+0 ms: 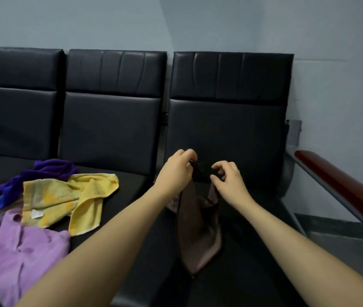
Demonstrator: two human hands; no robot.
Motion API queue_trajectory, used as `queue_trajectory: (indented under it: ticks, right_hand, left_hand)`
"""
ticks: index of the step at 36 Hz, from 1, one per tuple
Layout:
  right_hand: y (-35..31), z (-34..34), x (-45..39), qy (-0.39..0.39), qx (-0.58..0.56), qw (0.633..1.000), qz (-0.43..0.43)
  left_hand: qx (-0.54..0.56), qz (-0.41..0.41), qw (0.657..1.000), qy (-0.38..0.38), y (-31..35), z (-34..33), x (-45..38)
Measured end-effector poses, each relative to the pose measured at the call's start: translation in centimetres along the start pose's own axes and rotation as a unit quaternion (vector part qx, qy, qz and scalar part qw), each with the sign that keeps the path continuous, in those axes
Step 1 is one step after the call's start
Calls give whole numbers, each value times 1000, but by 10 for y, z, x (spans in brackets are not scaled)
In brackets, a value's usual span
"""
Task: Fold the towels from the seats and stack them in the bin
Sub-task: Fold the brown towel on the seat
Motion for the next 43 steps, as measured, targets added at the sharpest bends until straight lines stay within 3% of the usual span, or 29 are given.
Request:
queue_trajectory:
  ticks: [6,13,19,22,29,32,35,38,43]
  right_hand:
    - [-9,-6,10,-35,-29,997,66]
    - [-13,23,5,52,-64,994,75]
    - [0,41,-5,77,-184,980,3]
    - [5,52,-5,110,-188,976,5]
    - [22,69,4,123,-136,982,-40]
    - [32,78,8,149,-132,977,-71]
    - [34,92,9,194,-110,972,-76]
    - [33,108,11,230,-81,966,-85]
    - [28,131,13,230,-15,969,-90]
  left_hand:
    - [-16,-25,1000,0,27,-9,-17]
    - [38,-27,998,-35,30,-20,-24]
    - [24,79,993,-85,12,-45,-20]
    - [32,104,987,-115,10,-68,-11]
    - [130,208,969,-24,1,-75,-1]
    - [47,191,980,-15,10,-62,-7]
    - [-103,115,988,-23,26,-53,-19]
    - [-241,28,969,-34,43,-45,-31]
    - [-367,-66,920,-122,61,-38,-44]
Point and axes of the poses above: each hand's wrist, its own x-axis away from the middle knuckle, its own z-axis out of the back of the hand, y = z × x, the point moved 7 cm from there along -x, towards the middle knuckle, and after that the axes turned 12 degrees about -y, right-handed, at the moved point
